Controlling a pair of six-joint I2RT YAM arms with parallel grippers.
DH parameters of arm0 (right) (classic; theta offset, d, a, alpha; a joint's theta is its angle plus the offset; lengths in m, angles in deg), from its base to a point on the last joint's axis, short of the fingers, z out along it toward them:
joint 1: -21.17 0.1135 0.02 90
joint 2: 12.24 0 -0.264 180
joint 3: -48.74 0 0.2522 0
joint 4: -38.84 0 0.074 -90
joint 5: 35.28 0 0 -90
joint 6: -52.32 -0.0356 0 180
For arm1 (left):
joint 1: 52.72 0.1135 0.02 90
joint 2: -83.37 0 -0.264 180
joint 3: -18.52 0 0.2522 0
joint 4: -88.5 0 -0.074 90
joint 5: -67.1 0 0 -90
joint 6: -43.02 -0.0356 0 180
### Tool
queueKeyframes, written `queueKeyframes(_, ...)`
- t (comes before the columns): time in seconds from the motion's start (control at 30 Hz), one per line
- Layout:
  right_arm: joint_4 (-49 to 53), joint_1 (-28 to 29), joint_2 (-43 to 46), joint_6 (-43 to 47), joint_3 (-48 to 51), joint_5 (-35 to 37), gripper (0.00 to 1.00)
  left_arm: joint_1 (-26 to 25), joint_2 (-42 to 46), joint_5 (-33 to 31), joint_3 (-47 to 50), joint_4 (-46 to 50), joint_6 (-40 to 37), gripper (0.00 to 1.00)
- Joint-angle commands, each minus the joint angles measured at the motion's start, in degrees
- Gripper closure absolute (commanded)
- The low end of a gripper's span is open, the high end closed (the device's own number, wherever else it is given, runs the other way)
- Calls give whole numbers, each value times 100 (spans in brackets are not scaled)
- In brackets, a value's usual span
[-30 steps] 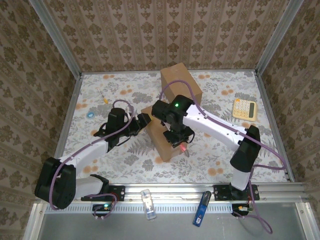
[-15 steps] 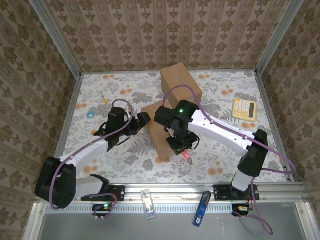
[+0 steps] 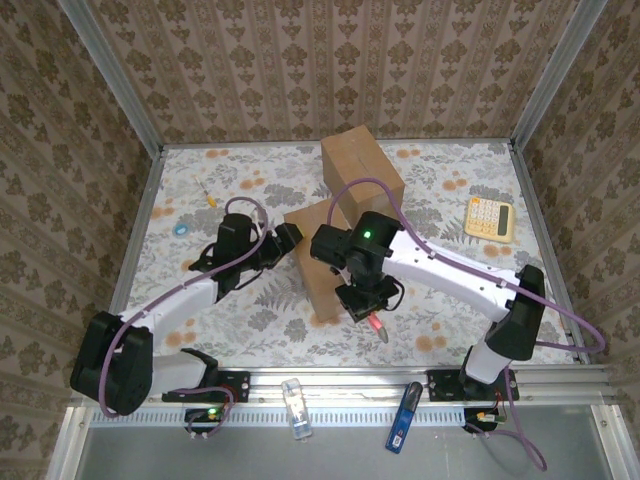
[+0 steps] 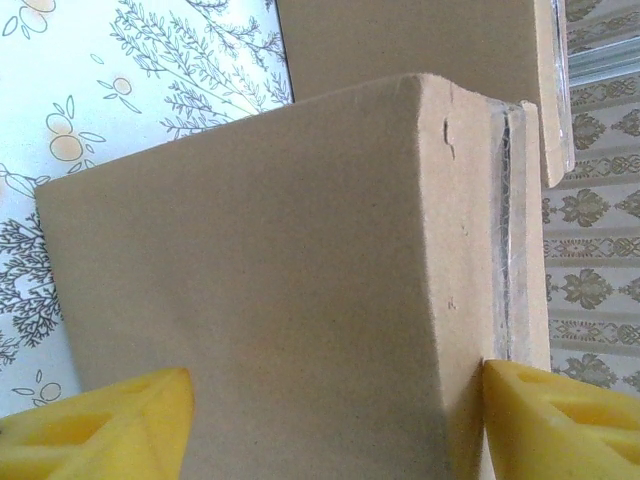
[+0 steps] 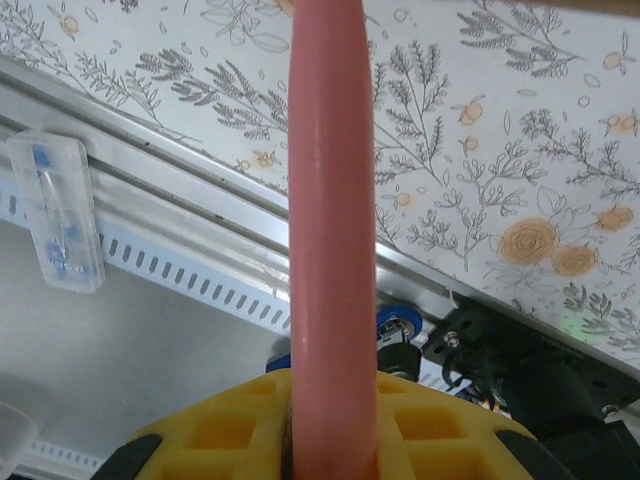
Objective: Unpack the express box
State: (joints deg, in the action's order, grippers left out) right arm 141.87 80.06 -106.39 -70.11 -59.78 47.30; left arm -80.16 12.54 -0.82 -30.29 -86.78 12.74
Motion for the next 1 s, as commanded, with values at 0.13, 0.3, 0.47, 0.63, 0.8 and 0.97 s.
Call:
queueKeyframes(0.13, 1373, 274, 277, -193, 189, -634, 100, -77, -318, -633, 77, 798, -85, 26)
queueKeyframes(0.3, 1373, 384, 368, -254, 273, -695, 100, -112, -326, -649, 68, 791, -84, 26)
queueKeyframes(0.47, 1373, 435, 491, -389, 266, -631, 100, -130, -318, -662, 60, 796, -83, 26)
queueKeyframes(0.63, 1327, 385, 764, -466, 344, -262, 100, -139, -194, -617, -144, 917, -193, 26)
queueKeyframes(0.8, 675, 101, 1336, -497, 809, 38, 100, -106, 207, -772, -975, 1759, -835, 20)
queueKeyframes(0.97, -259, -90, 2087, -838, 1442, 647, 100, 58, 369, -857, -2184, 2644, -1641, 15)
